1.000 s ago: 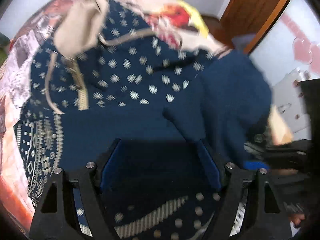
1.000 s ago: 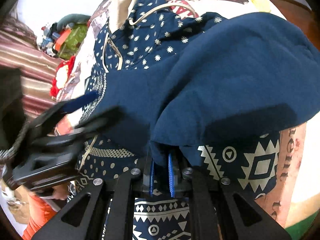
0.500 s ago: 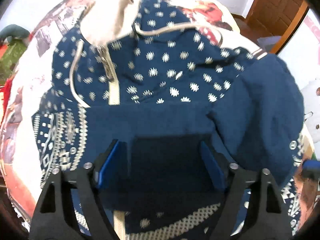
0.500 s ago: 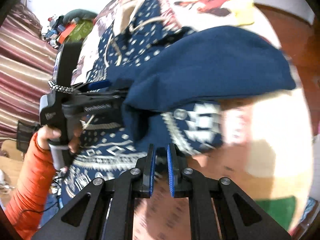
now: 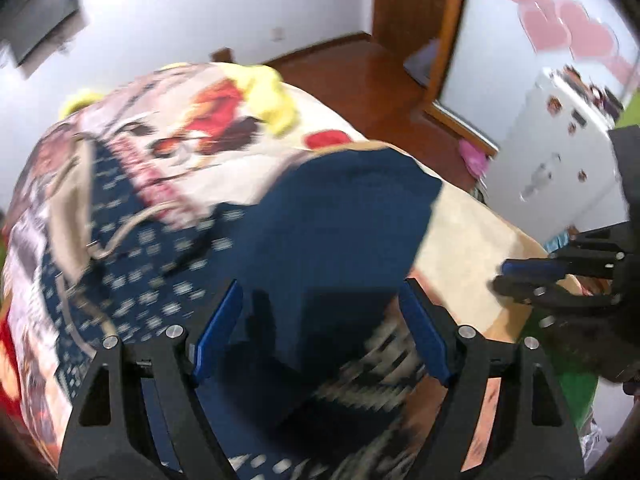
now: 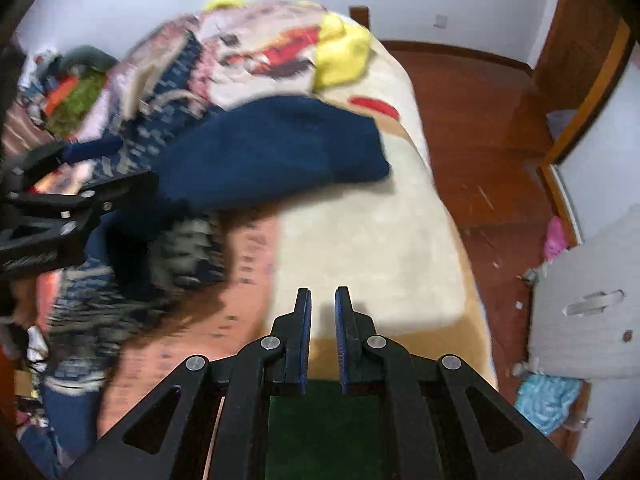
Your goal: Fold large clothes
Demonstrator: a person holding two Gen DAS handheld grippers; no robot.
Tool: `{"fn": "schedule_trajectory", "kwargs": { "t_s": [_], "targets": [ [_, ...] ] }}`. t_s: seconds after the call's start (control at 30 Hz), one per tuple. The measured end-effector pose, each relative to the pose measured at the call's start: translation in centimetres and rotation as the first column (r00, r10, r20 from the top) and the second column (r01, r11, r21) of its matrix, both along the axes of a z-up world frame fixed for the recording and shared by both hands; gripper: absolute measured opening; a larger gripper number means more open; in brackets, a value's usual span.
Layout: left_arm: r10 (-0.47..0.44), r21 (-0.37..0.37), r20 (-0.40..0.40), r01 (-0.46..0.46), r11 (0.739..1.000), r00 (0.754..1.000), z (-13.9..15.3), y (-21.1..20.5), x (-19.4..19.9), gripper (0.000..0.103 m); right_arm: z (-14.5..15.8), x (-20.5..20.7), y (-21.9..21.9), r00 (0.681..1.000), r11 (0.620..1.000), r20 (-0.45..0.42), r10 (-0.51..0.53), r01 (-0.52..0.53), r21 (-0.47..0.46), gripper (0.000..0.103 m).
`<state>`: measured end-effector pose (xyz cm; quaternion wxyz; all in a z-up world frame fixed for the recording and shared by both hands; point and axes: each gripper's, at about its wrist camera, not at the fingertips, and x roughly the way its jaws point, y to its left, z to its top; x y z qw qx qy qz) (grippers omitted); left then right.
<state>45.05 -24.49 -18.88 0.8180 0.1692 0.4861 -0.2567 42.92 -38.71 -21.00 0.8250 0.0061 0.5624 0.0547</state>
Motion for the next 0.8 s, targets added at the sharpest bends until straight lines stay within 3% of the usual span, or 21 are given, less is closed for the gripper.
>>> {"fn": "schedule_trajectory", "kwargs": {
  "t_s": [0.07, 0.13, 0.23, 0.27, 0.37, 0.57, 0.63, 0.7, 0.73, 0.8],
  "targets": [
    [-0.037, 0.028, -0.038, 0.038, 0.999, 0.999, -1.5, -1.6, 0.3, 0.08, -1.9, 0.6, -0.6, 0.999, 0.998, -0.042, -0.001, -0.001, -0.057, 0.008],
    [-0.051, 0.096, 0.006, 0.051, 0.994, 0.999, -2.4, -3.3, 0.3, 0.079, -3.6, 1.1, -1.2, 0.996, 0.998, -0.088, 0.008, -0.014, -0.067, 0.008],
    [-0.055, 0.164, 0.083, 0.04, 0.986, 0.995, -3.2, -3.8, 0.6, 0.059, -4.5, 1.4, -2.1, 0.994, 1.0, -0.103, 0.021, -0.023, -0.015, 0.008],
    [-0.037, 0.166, 0.103, 0.019, 0.986, 0.994, -3.1, -3.6, 0.9, 0.044, -4.5, 1.5, -2.3, 0.994, 0.999, -0.103, 0.03, -0.031, -0.008, 0.008],
    [0.02, 0.123, 0.116, -0.034, 0.992, 0.993, -2.3, -2.0, 1.8, 0.013, -4.6, 1.6, -2.5, 0.994, 0.998, -0.099, 0.051, -0.053, -0.017, 0.008],
    [0.171, -0.046, 0.144, -0.166, 0.985, 0.975, 2.2, 4.4, 2.7, 0.008, -4.7, 0.8, -2.5, 0.996, 0.994, -0.073, 0.05, -0.057, -0.096, 0.008],
    [0.207, -0.08, 0.154, -0.197, 0.977, 0.966, 3.6, 7.0, 2.5, 0.008, -4.8, 0.5, -2.9, 0.998, 0.99, -0.065, 0.019, -0.028, -0.137, 0.021],
    [0.253, -0.097, 0.172, -0.239, 0.966, 0.952, 4.5, 10.2, 2.2, 0.008, -5.0, 0.4, -3.4, 0.999, 0.976, -0.036, -0.026, 0.018, -0.219, 0.078],
    [0.278, -0.101, 0.178, -0.264, 0.959, 0.944, 4.9, 12.1, 2.0, 0.008, -5.0, 0.3, -3.7, 0.999, 0.961, -0.012, -0.051, 0.046, -0.273, 0.085],
    [0.319, -0.114, 0.167, -0.303, 0.946, 0.933, 5.0, 15.3, 1.6, 0.008, -5.1, -0.1, -4.1, 0.999, 0.963, 0.008, -0.046, 0.046, -0.265, 0.086]
  ]
}}
